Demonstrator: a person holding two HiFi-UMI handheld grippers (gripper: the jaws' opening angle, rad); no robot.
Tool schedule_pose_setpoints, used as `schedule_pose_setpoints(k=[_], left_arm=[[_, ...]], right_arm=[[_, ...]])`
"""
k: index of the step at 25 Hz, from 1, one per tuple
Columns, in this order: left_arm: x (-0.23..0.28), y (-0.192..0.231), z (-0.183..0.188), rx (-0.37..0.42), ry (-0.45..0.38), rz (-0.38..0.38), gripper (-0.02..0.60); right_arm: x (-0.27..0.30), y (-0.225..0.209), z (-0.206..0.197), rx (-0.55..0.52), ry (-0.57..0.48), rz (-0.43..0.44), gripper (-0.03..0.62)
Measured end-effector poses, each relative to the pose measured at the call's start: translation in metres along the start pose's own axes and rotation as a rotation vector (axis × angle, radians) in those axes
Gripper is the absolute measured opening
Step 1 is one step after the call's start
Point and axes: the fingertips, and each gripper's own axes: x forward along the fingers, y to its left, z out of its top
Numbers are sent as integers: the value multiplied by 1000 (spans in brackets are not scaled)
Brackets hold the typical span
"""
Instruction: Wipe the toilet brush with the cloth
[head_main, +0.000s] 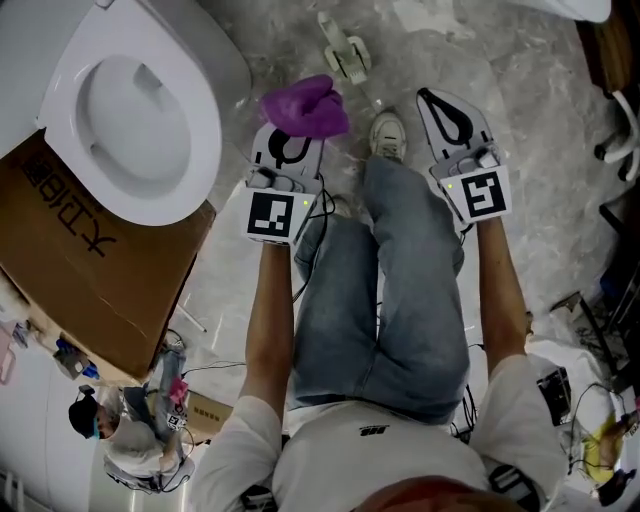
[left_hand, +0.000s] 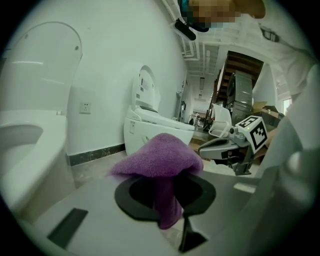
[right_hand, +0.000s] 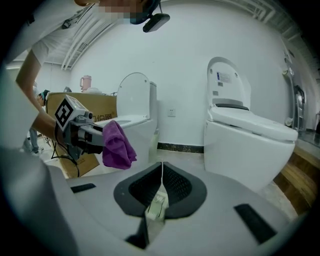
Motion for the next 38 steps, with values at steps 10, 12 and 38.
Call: schedule_pose_setpoints(k=[10,12,38], left_arm=[[42,16,-67,43,-23,-64,74],[48,18,-79,46,-28,-78,74],[117,22,-159,144,-92,-223,145]], right_arm=[[58,2,-84,-92,12,67,19],[67,5,-100,-112,20,82,23],[185,31,-214,-380,80,242,129]])
